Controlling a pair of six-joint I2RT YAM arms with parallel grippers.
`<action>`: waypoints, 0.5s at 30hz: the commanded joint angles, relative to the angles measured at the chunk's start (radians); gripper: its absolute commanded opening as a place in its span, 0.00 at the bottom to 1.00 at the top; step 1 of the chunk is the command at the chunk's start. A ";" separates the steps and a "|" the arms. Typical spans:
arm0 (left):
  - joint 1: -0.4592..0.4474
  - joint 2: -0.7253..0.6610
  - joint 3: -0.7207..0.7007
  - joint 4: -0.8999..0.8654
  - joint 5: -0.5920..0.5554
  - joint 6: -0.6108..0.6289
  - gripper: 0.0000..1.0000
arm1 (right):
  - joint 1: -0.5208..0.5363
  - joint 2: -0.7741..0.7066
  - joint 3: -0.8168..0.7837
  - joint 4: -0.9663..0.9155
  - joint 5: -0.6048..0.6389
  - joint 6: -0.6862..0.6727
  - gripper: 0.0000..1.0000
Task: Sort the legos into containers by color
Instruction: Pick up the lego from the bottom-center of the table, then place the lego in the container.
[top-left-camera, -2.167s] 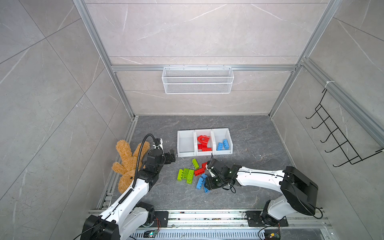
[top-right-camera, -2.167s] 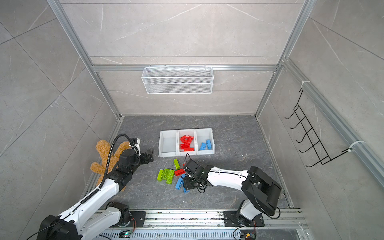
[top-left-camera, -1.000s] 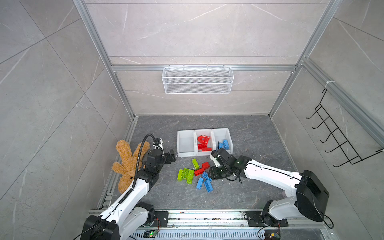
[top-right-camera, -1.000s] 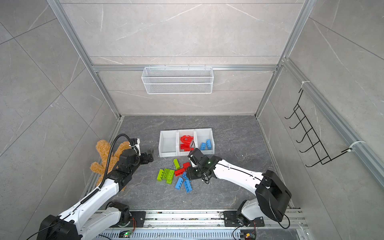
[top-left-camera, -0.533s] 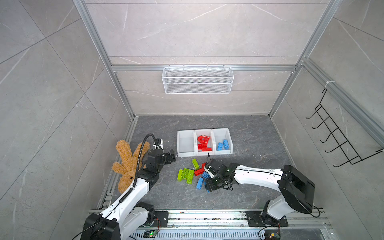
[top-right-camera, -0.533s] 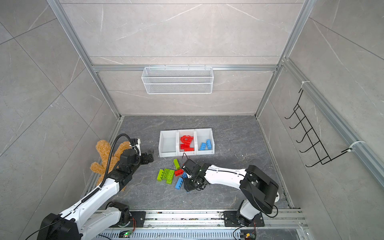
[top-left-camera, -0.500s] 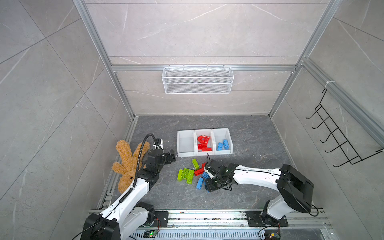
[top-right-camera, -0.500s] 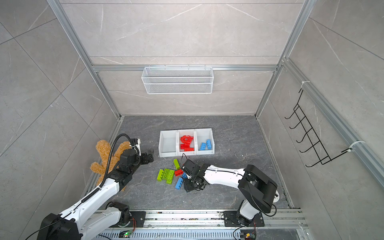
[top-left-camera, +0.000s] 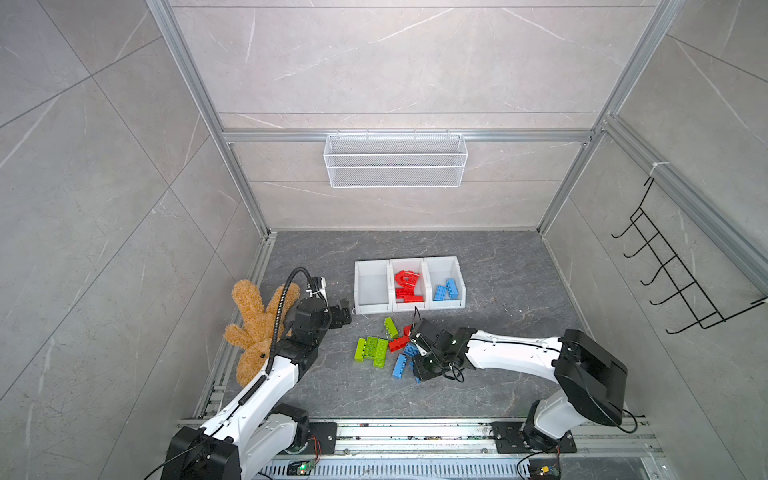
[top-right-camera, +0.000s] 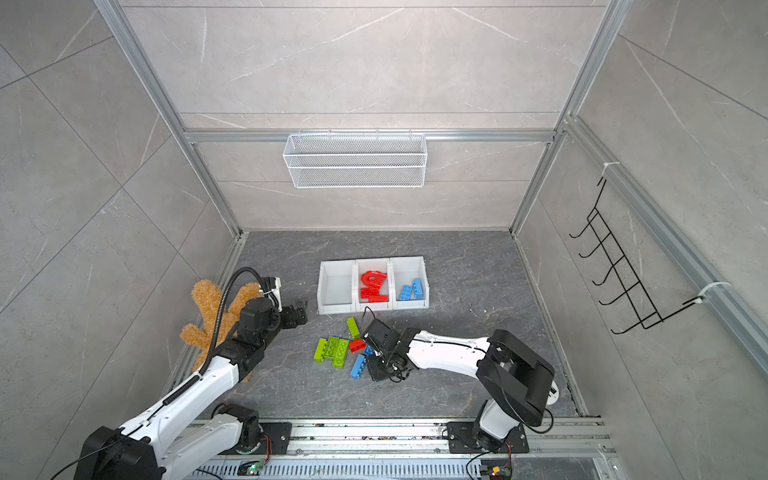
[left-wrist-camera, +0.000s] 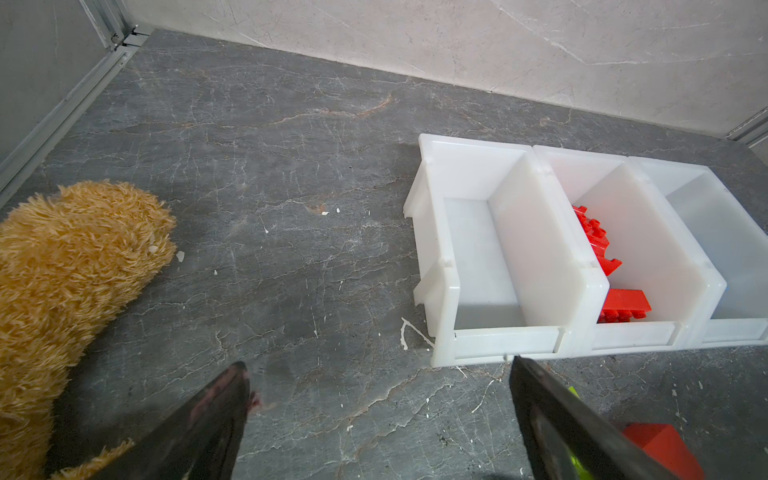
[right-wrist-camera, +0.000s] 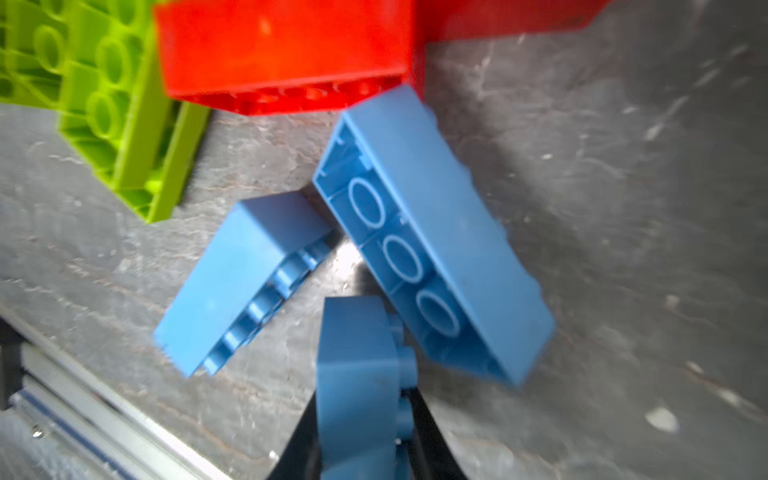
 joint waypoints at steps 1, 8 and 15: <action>-0.005 -0.007 0.010 0.017 -0.007 0.006 0.99 | -0.059 -0.068 0.082 -0.099 0.020 -0.049 0.26; -0.005 -0.010 0.008 0.019 -0.001 0.004 0.99 | -0.293 -0.023 0.298 -0.191 0.036 -0.242 0.26; -0.005 -0.016 0.007 0.020 0.005 0.002 0.99 | -0.459 0.172 0.492 -0.174 0.089 -0.350 0.26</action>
